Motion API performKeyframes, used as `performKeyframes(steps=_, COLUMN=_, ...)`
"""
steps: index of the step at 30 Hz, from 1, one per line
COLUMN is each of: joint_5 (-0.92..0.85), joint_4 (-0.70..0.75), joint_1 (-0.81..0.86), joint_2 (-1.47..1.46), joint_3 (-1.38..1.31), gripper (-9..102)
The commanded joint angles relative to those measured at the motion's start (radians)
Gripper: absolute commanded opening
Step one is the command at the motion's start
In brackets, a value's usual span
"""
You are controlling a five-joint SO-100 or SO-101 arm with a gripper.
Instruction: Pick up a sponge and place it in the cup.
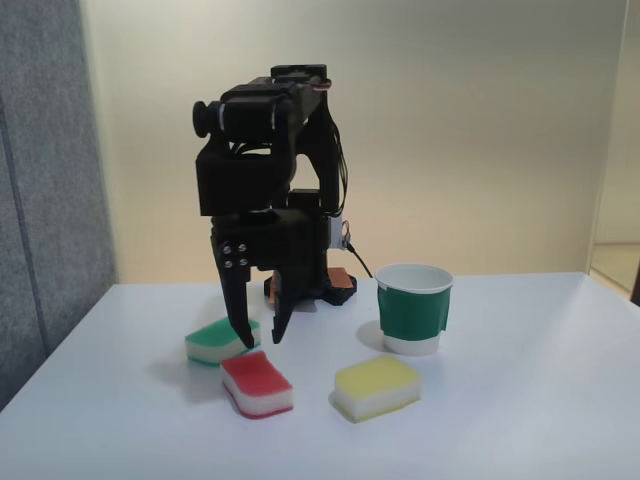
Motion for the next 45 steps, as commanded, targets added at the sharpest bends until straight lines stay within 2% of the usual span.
performKeyframes(steps=1, joint_5=-0.043, joint_4=-0.012, joint_1=0.023, joint_2=0.018, joint_3=-0.014, gripper=16)
performKeyframes(steps=12, joint_5=-0.109, joint_4=-0.026, joint_1=-0.012, joint_2=0.026, joint_3=0.051, gripper=33)
performKeyframes(steps=22, joint_5=-0.126, joint_4=-0.063, joint_1=-0.048, joint_2=0.063, joint_3=0.163, gripper=34)
performKeyframes(steps=31, joint_5=-0.155, joint_4=-0.163, joint_1=-0.043, joint_2=0.041, joint_3=0.201, gripper=32)
performKeyframes(steps=34, joint_5=-0.164, joint_4=-0.189, joint_1=-0.032, joint_2=0.029, joint_3=0.207, gripper=29)
performKeyframes(steps=38, joint_5=-0.209, joint_4=-0.236, joint_1=-0.018, joint_2=0.011, joint_3=0.216, gripper=19)
performKeyframes(steps=45, joint_5=-0.253, joint_4=-0.259, joint_1=0.000, joint_2=-0.029, joint_3=0.210, gripper=15)
